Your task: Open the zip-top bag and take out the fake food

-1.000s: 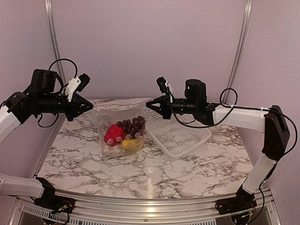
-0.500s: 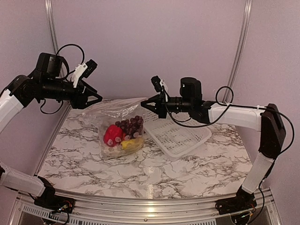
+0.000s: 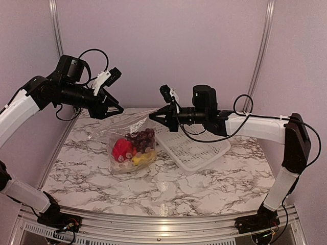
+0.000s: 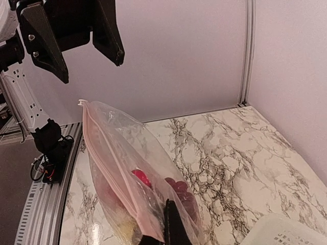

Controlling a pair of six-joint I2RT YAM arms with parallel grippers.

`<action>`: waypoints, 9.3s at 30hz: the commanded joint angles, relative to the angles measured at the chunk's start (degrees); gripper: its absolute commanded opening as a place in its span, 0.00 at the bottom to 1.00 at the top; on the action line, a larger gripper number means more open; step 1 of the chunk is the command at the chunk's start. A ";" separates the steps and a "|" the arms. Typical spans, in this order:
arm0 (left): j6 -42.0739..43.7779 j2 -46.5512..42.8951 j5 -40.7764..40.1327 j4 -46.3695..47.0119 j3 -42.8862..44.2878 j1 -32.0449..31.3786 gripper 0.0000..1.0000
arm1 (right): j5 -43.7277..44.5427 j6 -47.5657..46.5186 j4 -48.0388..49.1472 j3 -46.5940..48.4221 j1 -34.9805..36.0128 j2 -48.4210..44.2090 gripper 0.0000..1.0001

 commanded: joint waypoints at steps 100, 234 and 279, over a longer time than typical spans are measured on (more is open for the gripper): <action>-55.48 -2.42 -20.91 31.21 -23.97 -4.65 0.00 | 12.49 21.69 -24.76 17.61 -8.16 6.79 0.59; -50.01 -5.57 -6.45 38.77 -38.97 -3.75 0.00 | 0.95 14.26 -35.30 13.61 8.36 18.88 0.61; -51.92 -5.11 -20.99 47.51 -42.64 -8.20 0.00 | 14.01 27.20 -25.39 26.03 10.32 32.22 0.45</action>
